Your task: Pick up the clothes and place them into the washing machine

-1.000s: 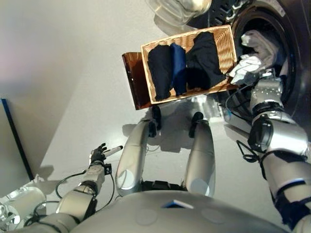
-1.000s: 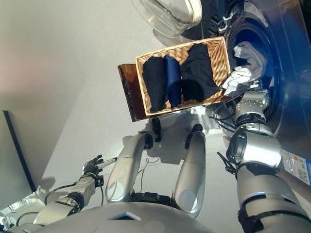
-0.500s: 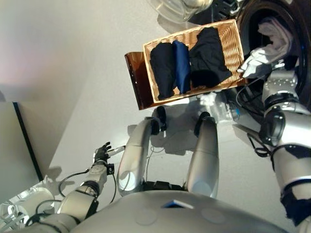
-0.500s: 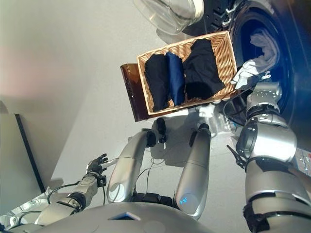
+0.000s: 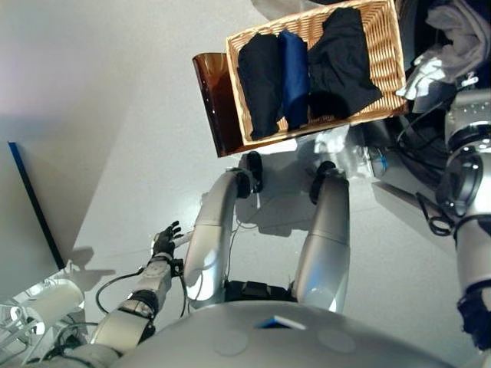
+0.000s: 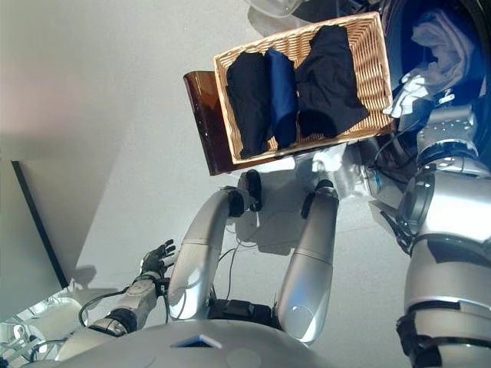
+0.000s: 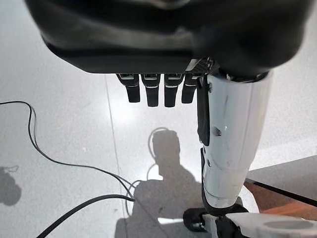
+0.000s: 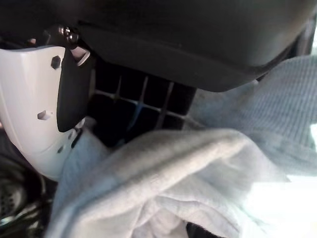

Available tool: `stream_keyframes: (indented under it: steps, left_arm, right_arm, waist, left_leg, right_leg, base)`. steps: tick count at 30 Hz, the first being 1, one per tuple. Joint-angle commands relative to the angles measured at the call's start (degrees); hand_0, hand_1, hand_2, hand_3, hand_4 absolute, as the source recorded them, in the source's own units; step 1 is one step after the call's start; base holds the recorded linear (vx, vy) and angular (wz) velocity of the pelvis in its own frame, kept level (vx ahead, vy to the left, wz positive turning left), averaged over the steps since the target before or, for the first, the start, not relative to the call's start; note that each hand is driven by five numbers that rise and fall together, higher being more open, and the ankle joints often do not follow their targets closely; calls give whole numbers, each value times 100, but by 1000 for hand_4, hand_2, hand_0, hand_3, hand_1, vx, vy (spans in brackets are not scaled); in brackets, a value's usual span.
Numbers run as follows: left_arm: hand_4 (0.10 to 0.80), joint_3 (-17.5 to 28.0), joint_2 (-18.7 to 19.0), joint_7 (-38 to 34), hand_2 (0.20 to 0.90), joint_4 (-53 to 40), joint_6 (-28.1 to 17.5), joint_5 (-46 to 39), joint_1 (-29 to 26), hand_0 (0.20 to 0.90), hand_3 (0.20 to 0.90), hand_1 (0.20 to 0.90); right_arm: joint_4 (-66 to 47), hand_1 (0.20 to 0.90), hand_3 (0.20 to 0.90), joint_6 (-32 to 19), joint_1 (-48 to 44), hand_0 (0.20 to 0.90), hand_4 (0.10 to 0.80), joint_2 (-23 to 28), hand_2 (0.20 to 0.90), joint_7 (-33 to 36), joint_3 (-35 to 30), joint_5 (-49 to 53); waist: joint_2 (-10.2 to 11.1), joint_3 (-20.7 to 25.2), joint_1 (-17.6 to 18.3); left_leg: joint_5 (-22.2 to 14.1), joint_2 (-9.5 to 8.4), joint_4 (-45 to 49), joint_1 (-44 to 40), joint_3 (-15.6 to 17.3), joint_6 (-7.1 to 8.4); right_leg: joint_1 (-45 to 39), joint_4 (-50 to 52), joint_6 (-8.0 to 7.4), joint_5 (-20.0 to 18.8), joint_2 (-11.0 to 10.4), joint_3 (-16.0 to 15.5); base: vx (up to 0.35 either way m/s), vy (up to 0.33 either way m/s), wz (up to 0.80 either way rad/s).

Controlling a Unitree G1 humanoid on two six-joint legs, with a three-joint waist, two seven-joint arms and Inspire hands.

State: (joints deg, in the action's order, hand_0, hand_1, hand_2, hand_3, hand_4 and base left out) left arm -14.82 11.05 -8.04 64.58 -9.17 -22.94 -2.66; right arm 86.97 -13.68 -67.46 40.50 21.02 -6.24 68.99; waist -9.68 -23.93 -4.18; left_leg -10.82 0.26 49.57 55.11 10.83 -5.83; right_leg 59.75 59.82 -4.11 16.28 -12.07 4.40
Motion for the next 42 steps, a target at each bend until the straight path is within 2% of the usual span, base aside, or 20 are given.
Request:
stream_keyframes:
  steps: [1, 11, 16, 19, 28, 31, 32, 33, 37, 42]
  left_arm:
    - [800, -248, 342, -136, 900, 294, -81, -13, 572, 900, 900, 900]
    - [800, -153, 371, -200, 900, 572, -35, 129, 362, 900, 900, 900]
    - [800, -135, 365, -292, 900, 664, -69, 123, 269, 900, 900, 900]
    - [800, -86, 335, -388, 900, 711, -91, 132, 162, 900, 900, 900]
    - [800, 3, 290, -464, 900, 976, -31, 134, -3, 900, 900, 900]
    - [800, 34, 254, -484, 900, 1067, -8, 103, -72, 900, 900, 900]
    - [800, 33, 256, -483, 900, 1073, -7, 104, -69, 900, 900, 900]
    - [800, 37, 244, -494, 900, 1090, -4, 91, -87, 900, 900, 900]
    - [800, 78, 201, -532, 900, 1166, 21, 65, -113, 900, 900, 900]
    - [800, 114, 179, -619, 900, 1219, 40, 93, -163, 900, 900, 900]
  right_arm:
    - [-169, 900, 900, -436, -169, 900, 800, 1175, 900, -213, 399, -188]
    - [-130, 900, 900, -420, -112, 900, 800, 1041, 900, -371, 325, -137]
    - [-381, 900, 900, -364, -111, 900, 800, 838, 900, -60, 679, -1175]
    - [-663, 900, 900, -222, -65, 900, 800, 500, 900, 117, 986, -1857]
    - [-955, 900, 900, -217, 291, 900, 800, -173, 900, 149, 831, -1997]
    - [-1196, 900, 900, -248, 508, 900, 800, -473, 900, 169, 784, -2095]
    - [-1200, 900, 900, -246, 517, 900, 800, -477, 900, 176, 782, -2099]
    - [-1278, 900, 900, -256, 600, 900, 800, -556, 900, 185, 774, -2127]
    - [-1756, 900, 900, -311, 1116, 900, 800, -960, 900, 235, 652, -2231]
    - [-2043, 900, 900, -274, 1474, 900, 800, -1232, 900, 467, 693, -2747]
  waist:
    - [-20, 623, 29]
    - [-10, 796, -66]
    - [-34, 810, -72]
    - [-45, 819, -35]
    - [-23, 937, -2]
    - [6, 967, 13]
    - [9, 989, 10]
    - [26, 977, 22]
    - [136, 976, 85]
    - [257, 955, 124]
  left_leg:
    - [-722, 106, 356, -265, -274, 496]
    - [-483, 21, -406, -712, -269, 488]
    - [-262, -48, -904, -1024, -226, 503]
    - [-131, -96, -1239, -1285, -190, 512]
    - [82, -181, -1843, -1773, -232, 558]
    - [426, -225, -2316, -1991, -219, 541]
    - [285, -241, -2308, -2066, -275, 576]
    - [477, -246, -2451, -2090, -229, 547]
    - [627, -276, -2840, -2411, -263, 552]
    - [740, -287, -3162, -2654, -272, 554]
  right_leg:
    - [-265, -248, 502, 290, 325, -231]
    - [-604, -819, 440, 62, 301, -213]
    - [-876, -1216, 423, -128, 263, -177]
    - [-1101, -1472, 401, -240, 247, -167]
    - [-1626, -1982, 317, -439, 224, -245]
    - [-1850, -2450, 286, -798, 221, -332]
    - [-1920, -2420, 254, -645, 228, -301]
    - [-1961, -2606, 264, -859, 222, -350]
    - [-2297, -3010, 209, -1025, 232, -411]
    - [-2565, -3391, 157, -1204, 218, -454]
  base:
    - [0, 0, 0]
    - [30, 5, -1]
    - [19, 23, -6]
    - [25, 7, -6]
    - [38, 2, -3]
    - [-14, 13, -2]
    - [49, 4, -4]
    - [35, 0, -1]
    - [31, -8, 4]
    - [33, 0, -7]
